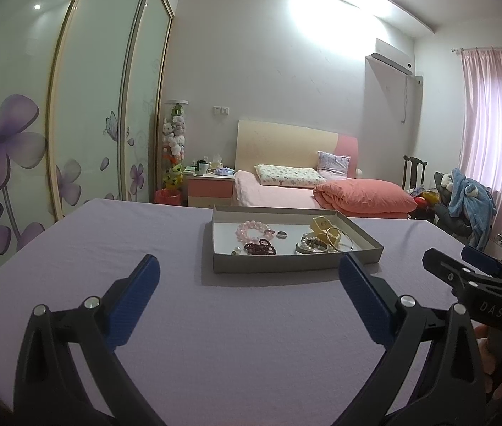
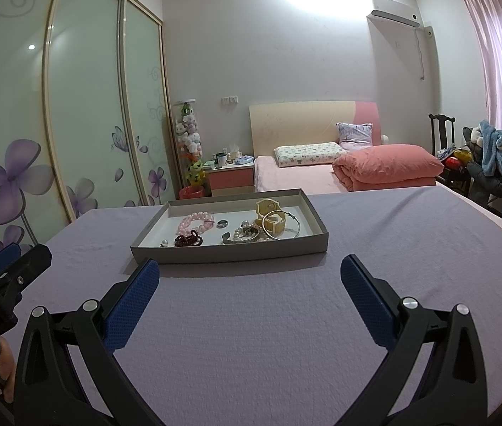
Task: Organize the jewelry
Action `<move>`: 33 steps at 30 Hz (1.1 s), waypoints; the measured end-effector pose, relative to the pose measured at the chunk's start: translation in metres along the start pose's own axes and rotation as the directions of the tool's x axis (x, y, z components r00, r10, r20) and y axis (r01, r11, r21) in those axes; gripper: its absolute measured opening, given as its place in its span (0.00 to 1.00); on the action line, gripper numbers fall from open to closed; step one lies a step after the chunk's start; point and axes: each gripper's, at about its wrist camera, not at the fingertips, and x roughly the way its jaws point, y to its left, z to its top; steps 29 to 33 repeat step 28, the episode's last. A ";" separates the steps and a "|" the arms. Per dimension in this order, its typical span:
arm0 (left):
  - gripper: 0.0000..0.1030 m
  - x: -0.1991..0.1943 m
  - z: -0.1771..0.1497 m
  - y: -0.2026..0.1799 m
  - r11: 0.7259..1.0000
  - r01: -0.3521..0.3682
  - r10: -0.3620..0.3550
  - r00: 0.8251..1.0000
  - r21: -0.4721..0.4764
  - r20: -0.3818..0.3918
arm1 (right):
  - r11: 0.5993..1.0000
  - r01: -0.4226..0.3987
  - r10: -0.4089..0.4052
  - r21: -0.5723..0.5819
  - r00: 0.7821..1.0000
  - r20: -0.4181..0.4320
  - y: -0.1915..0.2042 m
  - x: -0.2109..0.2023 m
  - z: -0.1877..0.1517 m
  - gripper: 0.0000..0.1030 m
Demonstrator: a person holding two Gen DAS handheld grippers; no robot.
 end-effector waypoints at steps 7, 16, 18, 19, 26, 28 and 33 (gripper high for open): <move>0.96 0.000 0.001 0.000 1.000 -0.001 0.001 1.000 0.000 -0.001 | 1.000 -0.001 0.001 0.000 1.000 -0.003 -0.001 0.001 0.000 0.98; 0.96 0.001 0.000 -0.001 1.000 -0.005 0.005 1.000 -0.001 0.002 | 1.000 -0.004 0.004 0.000 1.000 -0.007 0.001 0.003 -0.002 0.98; 0.96 0.001 -0.002 -0.001 1.000 -0.006 0.006 1.000 0.003 0.007 | 1.000 -0.004 0.004 0.000 1.000 -0.009 0.001 0.002 -0.003 0.98; 0.96 0.001 -0.003 -0.001 1.000 -0.006 0.006 1.000 0.005 0.006 | 1.000 -0.004 0.004 0.000 1.000 -0.010 0.001 0.003 -0.003 0.98; 0.96 0.003 -0.004 0.000 1.000 -0.002 0.002 1.000 -0.003 -0.001 | 1.000 -0.004 0.004 0.000 1.000 -0.009 0.000 0.002 -0.003 0.98; 0.96 0.003 -0.003 0.001 1.000 0.003 -0.003 1.000 -0.003 -0.001 | 1.000 -0.004 0.004 0.001 1.000 -0.010 0.000 0.002 -0.003 0.98; 0.96 0.003 -0.003 0.001 1.000 0.003 -0.003 1.000 -0.003 -0.001 | 1.000 -0.004 0.004 0.001 1.000 -0.010 0.000 0.002 -0.003 0.98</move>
